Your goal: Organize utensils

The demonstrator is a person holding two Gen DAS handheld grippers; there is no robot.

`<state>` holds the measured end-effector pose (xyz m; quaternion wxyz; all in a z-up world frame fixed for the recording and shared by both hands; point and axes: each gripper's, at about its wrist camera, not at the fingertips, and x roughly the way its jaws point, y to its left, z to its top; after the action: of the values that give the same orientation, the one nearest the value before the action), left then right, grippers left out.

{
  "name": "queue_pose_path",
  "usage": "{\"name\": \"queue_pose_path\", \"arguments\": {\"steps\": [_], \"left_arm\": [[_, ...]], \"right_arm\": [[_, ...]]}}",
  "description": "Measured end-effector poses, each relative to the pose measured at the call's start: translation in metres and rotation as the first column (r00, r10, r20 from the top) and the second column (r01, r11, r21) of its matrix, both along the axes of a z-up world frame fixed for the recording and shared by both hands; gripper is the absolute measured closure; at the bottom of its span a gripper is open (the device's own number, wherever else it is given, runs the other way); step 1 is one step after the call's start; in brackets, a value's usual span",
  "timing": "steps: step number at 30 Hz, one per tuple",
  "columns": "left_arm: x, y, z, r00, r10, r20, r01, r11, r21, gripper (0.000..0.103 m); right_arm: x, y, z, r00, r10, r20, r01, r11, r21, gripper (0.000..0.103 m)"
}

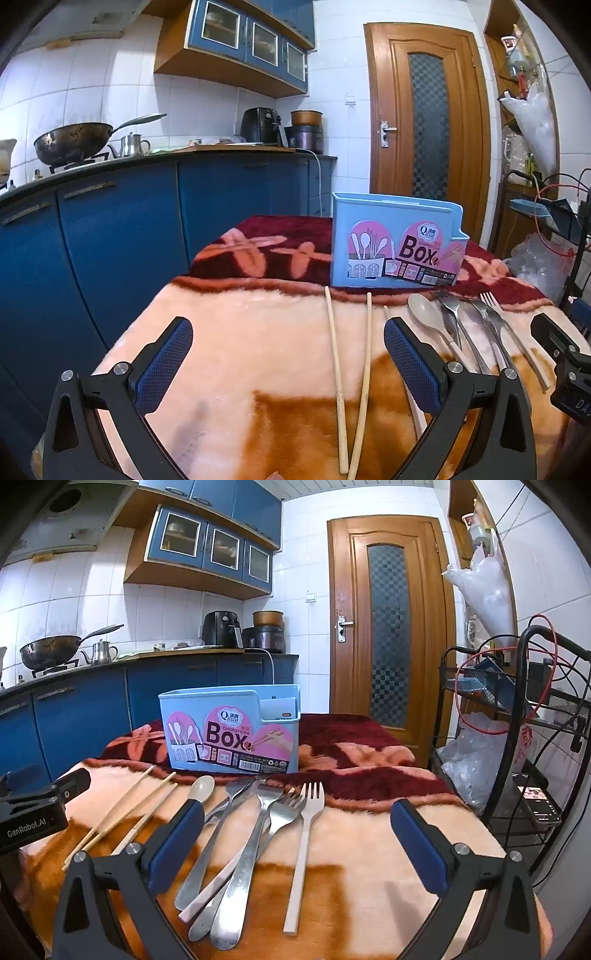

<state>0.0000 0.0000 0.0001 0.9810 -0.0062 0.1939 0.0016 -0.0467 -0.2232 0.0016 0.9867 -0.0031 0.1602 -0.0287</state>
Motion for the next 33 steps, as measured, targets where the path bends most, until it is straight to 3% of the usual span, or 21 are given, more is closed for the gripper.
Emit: {"name": "queue_pose_path", "arguments": {"steps": [33], "left_arm": [[-0.0038,0.0016,0.0028,1.000,0.013,0.014,-0.014,0.999,0.037,0.000]], "right_arm": [[0.0008,-0.0005,-0.0012,1.000,0.001,-0.002,-0.001,1.000,0.003,0.000]]}}
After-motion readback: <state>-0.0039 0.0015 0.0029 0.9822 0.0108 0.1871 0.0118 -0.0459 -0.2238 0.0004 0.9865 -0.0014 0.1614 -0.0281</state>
